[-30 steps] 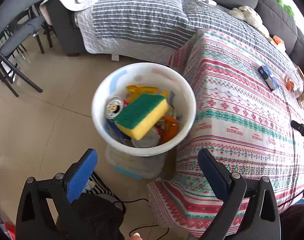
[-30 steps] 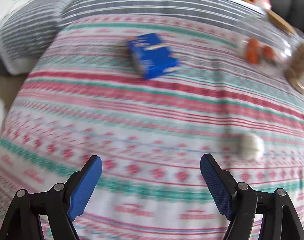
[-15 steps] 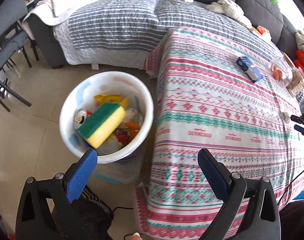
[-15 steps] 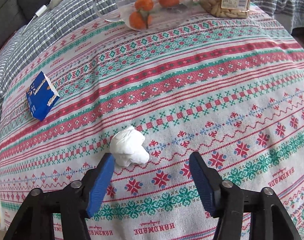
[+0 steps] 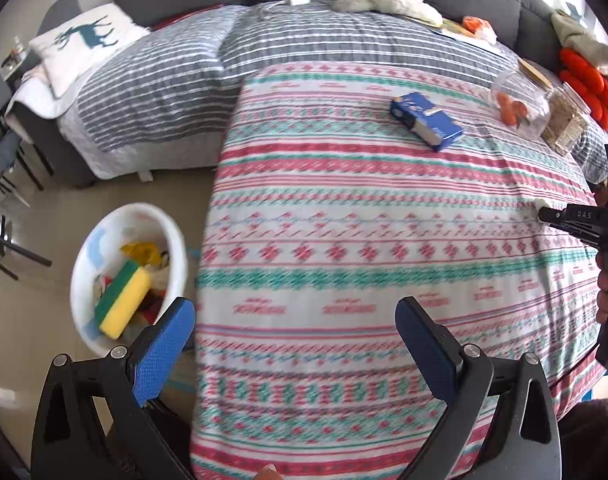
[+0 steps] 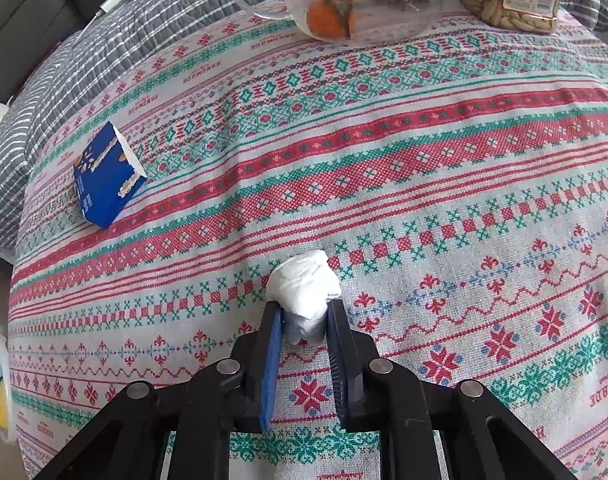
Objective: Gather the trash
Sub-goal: 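Grasp the white tissue ball with the right gripper, then grasp the blue snack box with the left gripper while the right holds the tissue ball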
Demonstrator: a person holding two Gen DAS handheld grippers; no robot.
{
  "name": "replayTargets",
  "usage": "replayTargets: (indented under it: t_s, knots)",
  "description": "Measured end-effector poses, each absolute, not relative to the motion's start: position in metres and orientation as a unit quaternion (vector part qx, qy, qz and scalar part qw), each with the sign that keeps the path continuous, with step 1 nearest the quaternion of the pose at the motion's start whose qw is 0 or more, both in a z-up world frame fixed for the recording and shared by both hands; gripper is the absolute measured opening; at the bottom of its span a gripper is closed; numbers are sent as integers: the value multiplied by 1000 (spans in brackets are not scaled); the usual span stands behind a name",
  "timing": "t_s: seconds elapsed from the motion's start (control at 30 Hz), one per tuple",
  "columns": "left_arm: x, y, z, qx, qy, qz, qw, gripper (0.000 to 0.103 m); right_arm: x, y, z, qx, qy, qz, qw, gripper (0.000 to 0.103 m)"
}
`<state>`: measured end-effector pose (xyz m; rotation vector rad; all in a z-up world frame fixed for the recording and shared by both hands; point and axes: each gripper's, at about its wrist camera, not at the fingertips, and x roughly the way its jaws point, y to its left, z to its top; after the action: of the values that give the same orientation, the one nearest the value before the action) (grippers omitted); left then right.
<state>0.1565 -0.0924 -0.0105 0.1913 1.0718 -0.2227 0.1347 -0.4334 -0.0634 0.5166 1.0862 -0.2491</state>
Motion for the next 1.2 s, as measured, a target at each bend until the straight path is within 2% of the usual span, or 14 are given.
replayTargets:
  t_s: [0.17,0.43,0.6,0.77,0.9,0.93,0.97,1.03,1.17,1.2]
  knots:
    - [180,-150,-5,102,497,-105,855,102,122,-446,-52,238,503,-123,822,16]
    - [230,-216,-16,23,486,-98,868,101,105,-480,-44,242,490,-148,824,16]
    - [256,-257,-29,10,465,-102,879,101,98,-493,-33,217,478,-163,836,16]
    - [286,-278,-50,-29,463,-102,880,92,97,-496,-30,210,475,-158,840,16]
    - [300,-290,-60,-20,455,-81,886,91,100,-492,-28,205,473,-153,843,16]
    - [303,-291,-63,-16,457,-77,886,87,101,-490,-27,203,472,-152,844,16]
    - [305,-293,-65,-7,460,-74,885,77,102,-489,-26,201,472,-152,845,16]
    - [305,-292,-65,-6,461,-91,883,68,103,-487,-26,199,473,-152,845,16]
    - [297,-288,-57,21,462,-108,880,27,104,-483,-26,193,476,-153,844,16]
    - [294,-285,-55,30,466,-112,877,20,103,-481,-25,190,476,-154,845,16]
